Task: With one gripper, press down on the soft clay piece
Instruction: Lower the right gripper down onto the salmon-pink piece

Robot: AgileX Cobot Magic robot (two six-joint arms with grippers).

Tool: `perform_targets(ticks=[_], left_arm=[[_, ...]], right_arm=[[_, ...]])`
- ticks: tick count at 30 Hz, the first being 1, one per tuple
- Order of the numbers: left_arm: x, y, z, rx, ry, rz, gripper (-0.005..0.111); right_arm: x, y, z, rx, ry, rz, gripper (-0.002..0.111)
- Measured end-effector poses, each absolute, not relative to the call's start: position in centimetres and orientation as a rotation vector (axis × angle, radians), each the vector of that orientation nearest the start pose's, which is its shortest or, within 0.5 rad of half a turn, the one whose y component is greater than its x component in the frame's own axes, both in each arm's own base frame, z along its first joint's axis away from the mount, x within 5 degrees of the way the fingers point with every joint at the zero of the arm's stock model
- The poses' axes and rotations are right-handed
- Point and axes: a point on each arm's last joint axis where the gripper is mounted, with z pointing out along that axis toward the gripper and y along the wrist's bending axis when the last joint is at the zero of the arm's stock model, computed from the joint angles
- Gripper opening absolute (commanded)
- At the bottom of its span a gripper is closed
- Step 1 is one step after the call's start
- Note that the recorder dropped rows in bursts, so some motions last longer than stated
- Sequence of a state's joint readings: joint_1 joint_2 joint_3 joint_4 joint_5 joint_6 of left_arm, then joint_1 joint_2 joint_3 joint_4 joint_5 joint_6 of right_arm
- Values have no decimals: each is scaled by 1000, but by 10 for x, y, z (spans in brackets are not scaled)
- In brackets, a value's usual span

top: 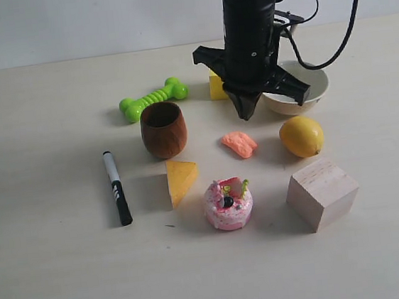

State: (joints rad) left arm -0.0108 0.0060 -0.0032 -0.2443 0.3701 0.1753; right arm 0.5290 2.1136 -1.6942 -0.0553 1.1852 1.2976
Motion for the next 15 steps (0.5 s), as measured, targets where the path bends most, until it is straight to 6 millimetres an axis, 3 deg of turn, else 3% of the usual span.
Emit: perform_targets(ticks=[10, 15], left_arm=[[53, -9, 182, 22, 1847, -125, 0], [53, -9, 182, 22, 1847, -125, 0]], right_arm=[[374, 216, 165, 1263, 2863, -36, 0], [377, 218, 160, 1280, 2843, -9, 0]])
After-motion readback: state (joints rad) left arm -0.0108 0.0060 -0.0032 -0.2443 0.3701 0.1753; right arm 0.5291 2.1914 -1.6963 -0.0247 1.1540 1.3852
